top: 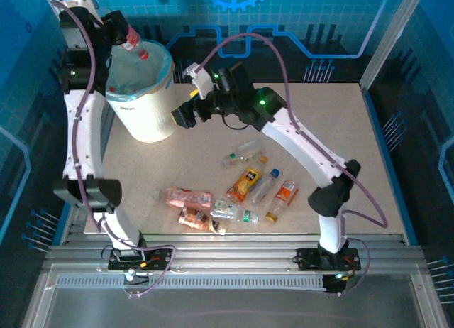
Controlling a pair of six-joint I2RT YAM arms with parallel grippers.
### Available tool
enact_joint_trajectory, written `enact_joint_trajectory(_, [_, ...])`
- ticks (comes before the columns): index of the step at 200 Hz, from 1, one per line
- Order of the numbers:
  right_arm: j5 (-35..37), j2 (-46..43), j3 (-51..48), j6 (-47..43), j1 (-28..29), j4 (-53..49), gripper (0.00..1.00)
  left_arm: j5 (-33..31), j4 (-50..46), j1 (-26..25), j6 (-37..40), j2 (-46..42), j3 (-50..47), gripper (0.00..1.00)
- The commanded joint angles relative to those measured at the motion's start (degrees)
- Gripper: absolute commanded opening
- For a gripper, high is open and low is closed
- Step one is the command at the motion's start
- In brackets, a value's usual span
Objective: Put the plastic bottles in the bin
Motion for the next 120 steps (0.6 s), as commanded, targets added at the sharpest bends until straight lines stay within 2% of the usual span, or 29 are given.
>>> enact_joint_trajectory(1, [-7.5,5.3,6.3,-1.3,-1.0,-5.0,0.89,3.7,-2.4,2.8,0.6,4.5,4.4,0.5])
enact_joint_trajectory(51, [-11.6,13.7,13.7,0.0,-2.5,-6.5,0.89,5.9,0.0,3.7,4.1,12.6,3.5,0.53])
enact_joint_trajectory(86, [-11.7,14.4,12.9,0.4,-3.7,-7.1,0.88,8.7,1.8,3.6,3.5,15.7,2.0,0.55])
enact_joint_trajectory(120, [-11.4,13.8,9.4,0.4,-4.1,-6.5,0.87,13.0,2.5,3.4,-0.2,17.6,0.0,0.53])
